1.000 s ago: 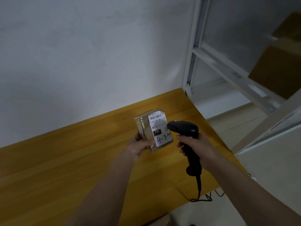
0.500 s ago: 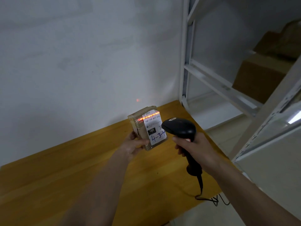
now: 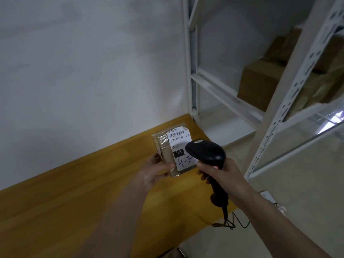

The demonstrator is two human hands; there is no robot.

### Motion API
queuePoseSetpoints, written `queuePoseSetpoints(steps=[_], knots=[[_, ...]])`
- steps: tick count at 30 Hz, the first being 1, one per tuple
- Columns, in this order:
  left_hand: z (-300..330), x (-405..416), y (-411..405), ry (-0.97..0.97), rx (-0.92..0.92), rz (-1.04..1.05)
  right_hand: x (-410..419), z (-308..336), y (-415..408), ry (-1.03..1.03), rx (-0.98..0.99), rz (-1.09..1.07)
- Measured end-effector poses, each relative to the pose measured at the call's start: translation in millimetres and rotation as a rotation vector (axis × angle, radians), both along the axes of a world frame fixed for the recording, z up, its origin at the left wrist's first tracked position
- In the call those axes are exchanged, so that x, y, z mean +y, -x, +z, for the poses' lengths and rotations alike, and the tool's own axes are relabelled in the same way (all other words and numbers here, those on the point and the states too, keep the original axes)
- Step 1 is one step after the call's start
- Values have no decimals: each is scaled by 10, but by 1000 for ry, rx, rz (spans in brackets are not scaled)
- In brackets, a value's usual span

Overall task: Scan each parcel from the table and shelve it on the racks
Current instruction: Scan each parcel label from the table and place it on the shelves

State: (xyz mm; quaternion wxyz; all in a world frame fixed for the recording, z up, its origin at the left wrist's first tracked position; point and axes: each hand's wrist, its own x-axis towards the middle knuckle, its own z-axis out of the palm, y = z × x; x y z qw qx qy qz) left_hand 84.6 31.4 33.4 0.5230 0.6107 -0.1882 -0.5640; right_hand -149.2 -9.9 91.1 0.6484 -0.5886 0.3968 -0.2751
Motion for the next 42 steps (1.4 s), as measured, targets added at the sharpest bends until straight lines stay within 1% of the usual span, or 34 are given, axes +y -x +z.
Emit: queuePoseSetpoints(steps=[4,8,11,15,19,24,28,38,42], knots=[[-53,39,399,-117,83,-153,23,-10,342,-58,-34,-141],[-5,-14,782,-200,31,-419,126,31,697,-115,-81,-336],[94,-129,1055,-212,-12,-577,286,36,970,-127,-93,-496],[190,-264,1444,-187,-31,-693,511,14,1300,-144,-128,-695],[298,-373,1864,-132,-31,-822,721,47,1624,-123,-143,-811],[406,-452,2464,-68,-58,-857,906,150,2117,-78,-154,-907],[506,-542,2933,-40,-88,-860,904,224,2576,-67,-179,-960],[773,-995,4347,44,-184,-771,496,442,3976,-1,-172,-908],[800,-1131,4729,53,-205,-700,285,469,4400,-5,-215,-899]])
